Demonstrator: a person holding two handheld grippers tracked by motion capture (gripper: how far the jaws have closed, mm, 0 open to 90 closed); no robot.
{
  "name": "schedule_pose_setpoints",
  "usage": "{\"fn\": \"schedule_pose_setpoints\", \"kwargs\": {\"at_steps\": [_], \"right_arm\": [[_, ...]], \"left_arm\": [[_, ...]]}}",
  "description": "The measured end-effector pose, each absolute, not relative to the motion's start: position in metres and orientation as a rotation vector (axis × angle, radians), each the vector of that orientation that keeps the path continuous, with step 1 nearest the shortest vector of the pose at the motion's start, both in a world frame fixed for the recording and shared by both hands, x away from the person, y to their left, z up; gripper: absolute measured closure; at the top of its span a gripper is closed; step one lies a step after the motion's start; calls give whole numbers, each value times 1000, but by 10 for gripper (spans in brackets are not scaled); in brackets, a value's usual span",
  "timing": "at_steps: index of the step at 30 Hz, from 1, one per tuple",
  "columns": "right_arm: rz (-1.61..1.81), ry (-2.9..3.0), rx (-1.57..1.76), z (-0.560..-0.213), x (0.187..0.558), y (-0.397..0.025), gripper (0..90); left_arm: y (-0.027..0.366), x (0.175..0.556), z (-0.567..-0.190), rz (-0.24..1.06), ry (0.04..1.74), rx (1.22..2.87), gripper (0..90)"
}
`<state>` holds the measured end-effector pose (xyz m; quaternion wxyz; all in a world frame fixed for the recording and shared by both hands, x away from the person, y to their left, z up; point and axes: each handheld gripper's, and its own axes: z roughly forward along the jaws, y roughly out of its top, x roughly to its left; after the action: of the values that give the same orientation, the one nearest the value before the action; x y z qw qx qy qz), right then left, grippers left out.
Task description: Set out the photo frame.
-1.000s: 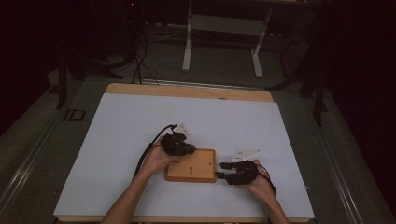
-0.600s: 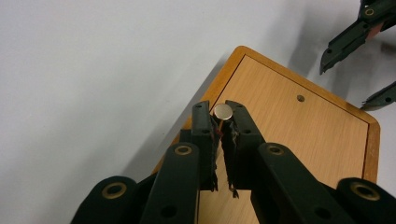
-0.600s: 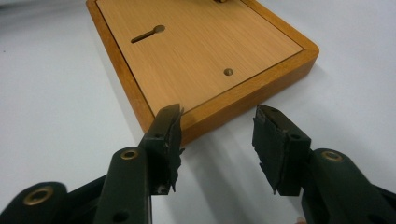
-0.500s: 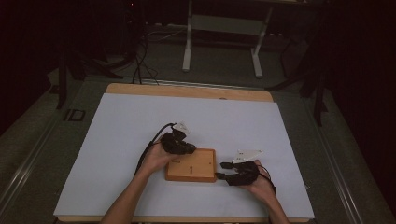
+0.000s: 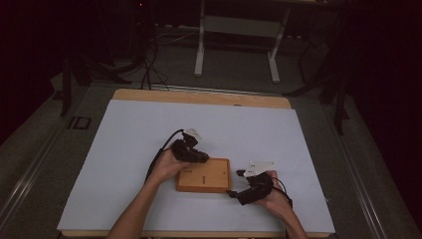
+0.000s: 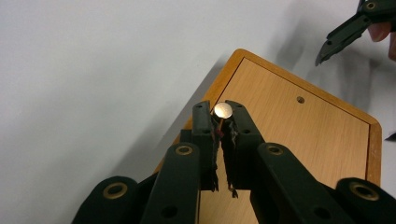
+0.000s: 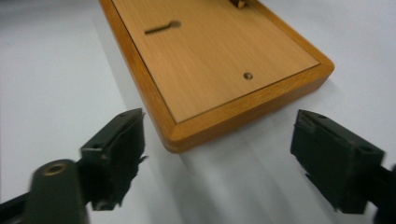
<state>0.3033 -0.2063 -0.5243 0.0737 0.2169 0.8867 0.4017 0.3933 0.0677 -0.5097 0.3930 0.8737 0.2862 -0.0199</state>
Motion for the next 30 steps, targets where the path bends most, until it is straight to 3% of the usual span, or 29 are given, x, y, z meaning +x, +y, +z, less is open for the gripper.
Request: {"fn": "schedule_pose_setpoints", "kwargs": {"at_steps": [15, 30], "right_arm": [[1077, 2676, 598, -534, 301, -193, 105], [1004, 2568, 558, -540, 304, -183, 140]], "left_arm": [[68, 403, -509, -114, 765, 2212, 848], [65, 405, -507, -106, 749, 2245, 843]]}}
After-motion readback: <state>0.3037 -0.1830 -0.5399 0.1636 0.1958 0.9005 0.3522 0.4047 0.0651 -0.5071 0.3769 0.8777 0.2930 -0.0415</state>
